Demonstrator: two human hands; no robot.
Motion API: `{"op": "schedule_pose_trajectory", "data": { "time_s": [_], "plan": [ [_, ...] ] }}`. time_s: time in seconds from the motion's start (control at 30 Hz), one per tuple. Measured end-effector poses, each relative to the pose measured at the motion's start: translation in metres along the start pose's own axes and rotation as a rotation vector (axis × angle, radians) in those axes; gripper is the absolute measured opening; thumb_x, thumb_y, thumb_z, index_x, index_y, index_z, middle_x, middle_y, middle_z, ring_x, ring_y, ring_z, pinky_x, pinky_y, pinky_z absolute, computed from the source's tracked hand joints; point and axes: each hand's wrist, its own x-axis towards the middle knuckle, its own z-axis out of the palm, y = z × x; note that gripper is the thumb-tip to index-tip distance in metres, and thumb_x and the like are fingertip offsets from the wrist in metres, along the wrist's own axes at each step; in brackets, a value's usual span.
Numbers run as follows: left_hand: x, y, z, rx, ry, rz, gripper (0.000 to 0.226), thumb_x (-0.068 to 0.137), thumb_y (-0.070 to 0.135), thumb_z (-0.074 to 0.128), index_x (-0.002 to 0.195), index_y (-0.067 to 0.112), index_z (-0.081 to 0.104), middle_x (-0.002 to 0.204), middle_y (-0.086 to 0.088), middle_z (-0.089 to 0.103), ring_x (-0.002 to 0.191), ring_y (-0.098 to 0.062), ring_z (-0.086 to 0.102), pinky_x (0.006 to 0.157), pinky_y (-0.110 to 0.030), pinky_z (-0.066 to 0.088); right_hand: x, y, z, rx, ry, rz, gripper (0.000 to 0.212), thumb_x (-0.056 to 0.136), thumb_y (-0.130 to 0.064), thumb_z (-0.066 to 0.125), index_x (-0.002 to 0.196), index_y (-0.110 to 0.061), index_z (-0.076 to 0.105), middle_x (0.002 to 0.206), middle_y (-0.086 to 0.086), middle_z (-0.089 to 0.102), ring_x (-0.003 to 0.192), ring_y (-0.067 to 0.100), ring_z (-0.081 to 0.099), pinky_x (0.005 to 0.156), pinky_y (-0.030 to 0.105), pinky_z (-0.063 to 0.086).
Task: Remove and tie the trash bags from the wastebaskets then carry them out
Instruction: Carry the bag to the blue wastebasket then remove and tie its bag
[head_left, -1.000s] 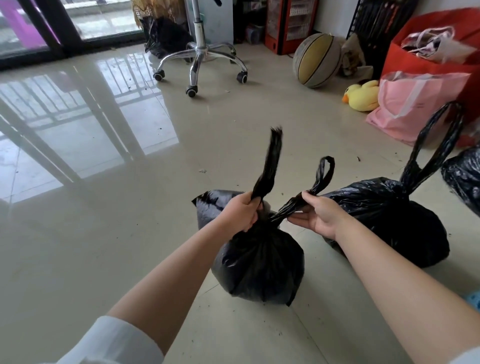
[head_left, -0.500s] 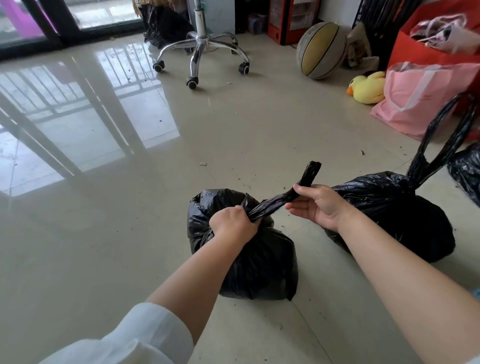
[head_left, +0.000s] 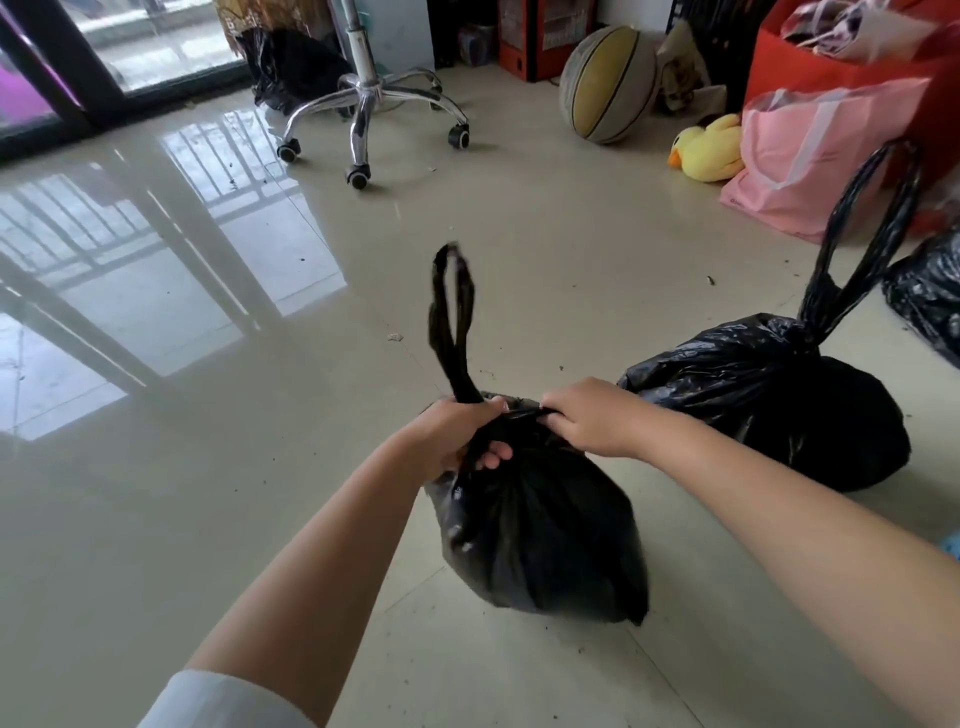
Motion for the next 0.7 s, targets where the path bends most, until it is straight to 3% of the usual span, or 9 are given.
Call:
{"op": "schedule_pose_trajectory", "data": {
  "time_s": [0.07,0.13,0.2,0.23,0.37,0.47,0.53,0.6,0.7],
  "plan": [
    [-0.004,0.000,-0.007,-0.193,-0.112,-0.064,0.032,0.101,0.021,0.033,0.077,0.015,0.053,0.045,-0.002,0.066,0.036,-0.009,0.059,0.052,-0.021,0.042,-0.005,0.002,-0.014,-0.030,-0.025,-0.007,0.038,0.098,-0.024,0.037,0.061,-0.019,0.042,0.083,0.014,0.063,0.081,0.027,0.050,0.061,0.030,0.025],
    [-0.004,0.002,-0.011,-0.326,-0.148,-0.076,0.033,0.101,0.016,0.030,0.077,0.013,0.053,0.052,-0.005,0.071,0.042,-0.010,0.065,0.054,-0.022,0.049,-0.010,0.005,-0.023,0.088,-0.049,0.003,0.038,0.098,-0.025,0.038,0.060,-0.018,0.043,0.059,0.000,0.046,0.064,0.019,0.045,0.051,0.024,0.028],
    [-0.002,0.004,-0.011,-0.419,-0.139,-0.063,0.033,0.100,0.011,0.030,0.079,0.011,0.055,0.052,-0.004,0.071,0.044,-0.010,0.067,0.052,-0.021,0.053,-0.015,0.006,-0.021,0.304,-0.089,0.022,0.039,0.098,-0.025,0.038,0.060,-0.019,0.046,0.049,-0.005,0.035,0.043,0.007,0.037,0.040,0.013,0.028],
    [-0.001,0.004,-0.010,-0.462,-0.129,-0.053,0.033,0.100,0.009,0.031,0.079,0.010,0.056,0.051,-0.003,0.070,0.044,-0.010,0.067,0.051,-0.021,0.054,-0.017,0.006,-0.017,0.449,-0.123,0.034,0.039,0.099,-0.024,0.037,0.061,-0.019,0.046,0.044,-0.006,0.032,0.035,0.004,0.031,0.038,0.013,0.028],
    [0.003,-0.001,-0.010,-0.581,-0.069,0.003,0.031,0.095,-0.005,0.036,0.075,0.008,0.057,0.049,0.000,0.068,0.041,-0.006,0.064,0.044,-0.014,0.053,-0.022,0.014,0.012,0.920,-0.328,0.081,0.037,0.101,-0.020,0.030,0.069,-0.012,0.048,0.035,-0.013,0.029,0.031,0.002,0.024,0.036,0.014,0.027],
    [0.002,-0.007,-0.008,-0.497,-0.061,0.040,0.038,0.089,-0.015,0.041,0.062,0.009,0.050,0.048,0.002,0.065,0.042,-0.004,0.063,0.044,-0.013,0.052,-0.024,0.026,0.021,0.792,-0.420,0.105,0.038,0.101,-0.024,0.031,0.072,-0.013,0.053,0.033,-0.011,0.039,0.034,0.002,0.035,0.051,0.015,0.037],
    [0.001,-0.011,-0.009,-0.384,-0.060,0.063,0.041,0.086,-0.020,0.043,0.056,0.008,0.044,0.045,0.004,0.061,0.042,-0.002,0.062,0.042,-0.012,0.050,-0.024,0.030,0.016,0.518,-0.355,0.106,0.039,0.098,-0.030,0.037,0.072,-0.011,0.059,0.039,-0.010,0.048,0.041,0.002,0.042,0.056,0.013,0.037],
    [0.001,-0.014,-0.011,-0.252,-0.061,0.083,0.043,0.083,-0.023,0.046,0.053,0.008,0.040,0.046,0.003,0.058,0.041,-0.002,0.060,0.043,-0.014,0.049,-0.021,0.033,0.008,0.408,-0.145,0.108,0.037,0.095,-0.031,0.046,0.081,-0.002,0.065,0.055,-0.005,0.054,0.056,0.010,0.049,0.057,0.017,0.037],
    [0.002,-0.015,-0.011,-0.091,-0.079,0.115,0.047,0.080,-0.025,0.048,0.050,0.010,0.038,0.052,0.000,0.057,0.044,-0.008,0.056,0.046,-0.015,0.050,-0.018,0.029,-0.003,0.356,0.206,0.001,0.027,0.088,-0.021,0.058,0.111,-0.008,0.064,0.102,0.005,0.064,0.096,0.017,0.055,0.075,0.016,0.036]
  ]
}}
